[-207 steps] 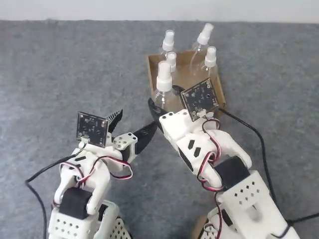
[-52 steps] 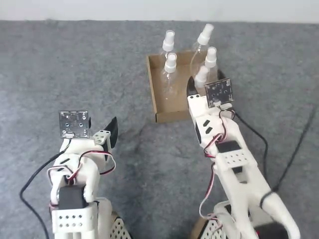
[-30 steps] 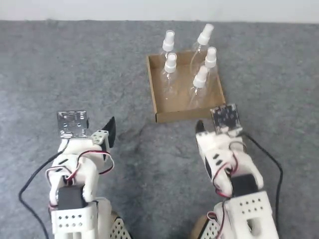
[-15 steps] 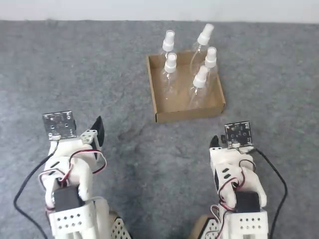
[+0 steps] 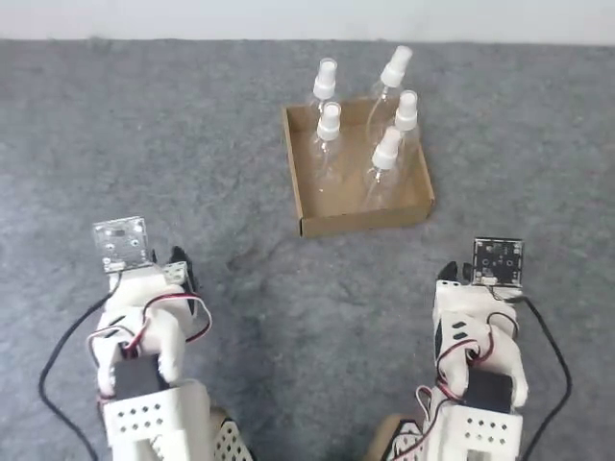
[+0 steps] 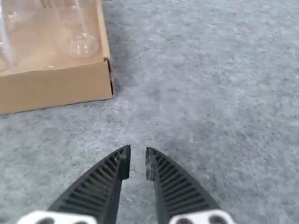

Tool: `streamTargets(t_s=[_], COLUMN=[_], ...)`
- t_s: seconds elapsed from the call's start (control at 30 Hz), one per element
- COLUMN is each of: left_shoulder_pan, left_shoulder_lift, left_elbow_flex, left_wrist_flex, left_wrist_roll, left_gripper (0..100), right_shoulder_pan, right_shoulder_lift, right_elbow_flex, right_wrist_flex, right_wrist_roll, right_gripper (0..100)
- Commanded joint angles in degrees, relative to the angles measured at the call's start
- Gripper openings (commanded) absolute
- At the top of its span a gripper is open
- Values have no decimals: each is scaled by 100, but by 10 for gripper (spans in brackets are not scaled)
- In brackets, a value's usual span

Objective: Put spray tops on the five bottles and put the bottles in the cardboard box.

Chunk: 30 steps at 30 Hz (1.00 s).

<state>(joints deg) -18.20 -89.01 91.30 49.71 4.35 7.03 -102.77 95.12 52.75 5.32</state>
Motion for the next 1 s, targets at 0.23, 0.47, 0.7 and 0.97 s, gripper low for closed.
streamTargets(t_s=[0.23,0.47,0.7,0.97], left_shoulder_pan=[-35,-26,-26,-26], left_shoulder_lift=[26,26,26,26], left_elbow_flex=[567,567,567,567], left_wrist_flex=[-1152,-1143,-1143,-1143], left_wrist_roll=[-475,-475,-466,-466], left_gripper=[13,13,13,13], right_shoulder_pan=[22,13,13,13], right_shoulder_lift=[84,84,84,84], right_elbow_flex=[141,141,141,141], right_wrist_flex=[31,31,31,31], right_wrist_roll=[44,44,44,44], right_gripper=[6,6,6,6])
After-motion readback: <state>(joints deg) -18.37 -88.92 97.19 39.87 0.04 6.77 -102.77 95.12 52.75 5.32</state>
